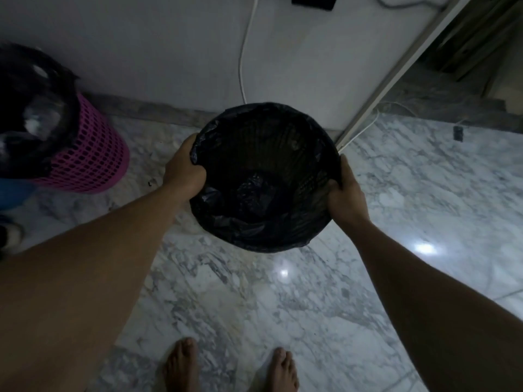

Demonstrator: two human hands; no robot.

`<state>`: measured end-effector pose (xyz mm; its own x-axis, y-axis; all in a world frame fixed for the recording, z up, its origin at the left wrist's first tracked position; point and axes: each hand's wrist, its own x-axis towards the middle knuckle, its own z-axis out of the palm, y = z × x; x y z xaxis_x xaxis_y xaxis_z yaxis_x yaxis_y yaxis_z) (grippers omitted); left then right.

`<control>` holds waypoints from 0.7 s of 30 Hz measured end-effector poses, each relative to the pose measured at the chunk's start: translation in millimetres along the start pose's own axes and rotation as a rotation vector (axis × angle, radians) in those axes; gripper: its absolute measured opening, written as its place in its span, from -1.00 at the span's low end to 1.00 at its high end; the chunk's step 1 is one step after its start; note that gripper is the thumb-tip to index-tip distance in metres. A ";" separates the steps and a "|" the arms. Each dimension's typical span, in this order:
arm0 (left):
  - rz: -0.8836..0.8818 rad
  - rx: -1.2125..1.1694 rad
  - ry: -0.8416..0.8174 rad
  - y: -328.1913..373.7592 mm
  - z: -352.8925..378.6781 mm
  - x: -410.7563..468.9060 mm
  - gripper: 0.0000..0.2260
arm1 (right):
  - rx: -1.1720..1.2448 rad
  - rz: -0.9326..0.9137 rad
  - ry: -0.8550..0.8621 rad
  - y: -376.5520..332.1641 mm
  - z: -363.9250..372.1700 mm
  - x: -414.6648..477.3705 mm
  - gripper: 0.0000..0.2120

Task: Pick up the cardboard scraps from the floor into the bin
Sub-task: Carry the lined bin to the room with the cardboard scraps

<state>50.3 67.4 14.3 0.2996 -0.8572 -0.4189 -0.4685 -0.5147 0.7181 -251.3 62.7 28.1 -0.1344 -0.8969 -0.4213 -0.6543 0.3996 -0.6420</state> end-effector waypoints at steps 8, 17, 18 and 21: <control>-0.007 -0.019 0.118 52.4 -103.1 -113.3 -0.37 | 0.141 -0.159 -0.168 -84.6 -58.5 -92.5 -0.31; -0.037 -0.184 0.344 82.7 -253.8 -261.6 -0.34 | 0.139 -0.391 -0.254 -227.0 -100.4 -194.2 -0.40; -0.033 -0.204 0.378 81.7 -270.7 -276.2 -0.36 | 0.140 -0.418 -0.266 -243.7 -103.4 -206.9 -0.40; -0.021 -0.303 0.456 89.3 -318.2 -329.5 -0.38 | 0.144 -0.497 -0.306 -291.9 -112.1 -249.0 -0.40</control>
<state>174.2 309.9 393.4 0.6678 -0.7169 -0.2004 -0.2179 -0.4456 0.8683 -110.3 148.2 392.2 0.3968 -0.8959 -0.1998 -0.4734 -0.0133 -0.8807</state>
